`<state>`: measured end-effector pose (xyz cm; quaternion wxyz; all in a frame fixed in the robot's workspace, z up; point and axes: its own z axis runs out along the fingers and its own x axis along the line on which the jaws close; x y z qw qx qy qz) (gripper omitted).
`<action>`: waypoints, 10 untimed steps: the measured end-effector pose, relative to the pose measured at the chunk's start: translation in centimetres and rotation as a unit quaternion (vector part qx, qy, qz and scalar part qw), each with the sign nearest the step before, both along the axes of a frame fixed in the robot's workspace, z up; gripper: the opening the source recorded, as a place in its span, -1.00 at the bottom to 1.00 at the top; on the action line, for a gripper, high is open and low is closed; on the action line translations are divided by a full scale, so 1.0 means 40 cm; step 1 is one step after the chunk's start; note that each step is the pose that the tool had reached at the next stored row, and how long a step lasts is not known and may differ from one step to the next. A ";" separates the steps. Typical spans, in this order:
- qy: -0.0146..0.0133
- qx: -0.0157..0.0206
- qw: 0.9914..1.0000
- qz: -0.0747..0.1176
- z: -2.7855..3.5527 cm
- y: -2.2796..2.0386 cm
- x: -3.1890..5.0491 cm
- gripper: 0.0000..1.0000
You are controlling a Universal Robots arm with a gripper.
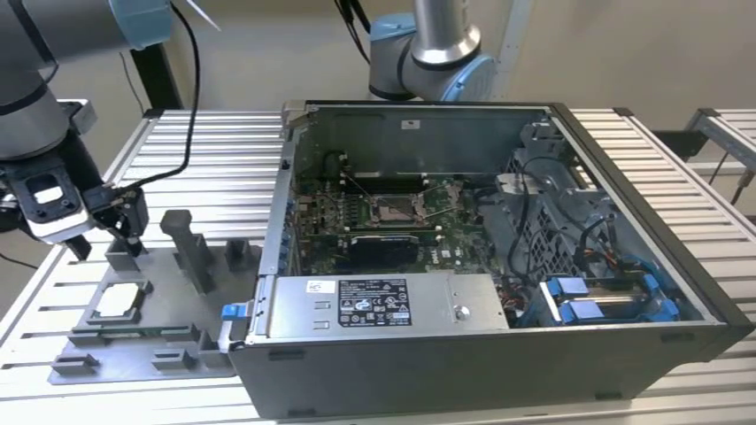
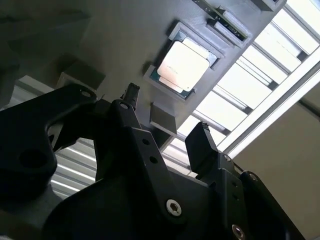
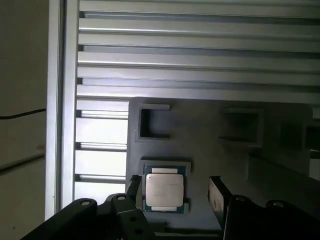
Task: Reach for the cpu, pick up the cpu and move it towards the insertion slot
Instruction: 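Pick up the cpu and move it towards the insertion slot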
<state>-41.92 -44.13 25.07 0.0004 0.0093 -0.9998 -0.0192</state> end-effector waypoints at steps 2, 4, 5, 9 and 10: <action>0.000 0.000 1.000 0.000 -0.006 0.000 0.000 1.00; 0.000 0.000 1.000 0.000 -0.011 0.000 0.000 1.00; 0.000 0.000 1.000 0.000 -0.014 0.000 0.000 1.00; 0.000 0.000 1.000 0.000 -0.024 0.000 -0.001 1.00; 0.000 0.000 1.000 0.000 -0.027 0.000 -0.001 1.00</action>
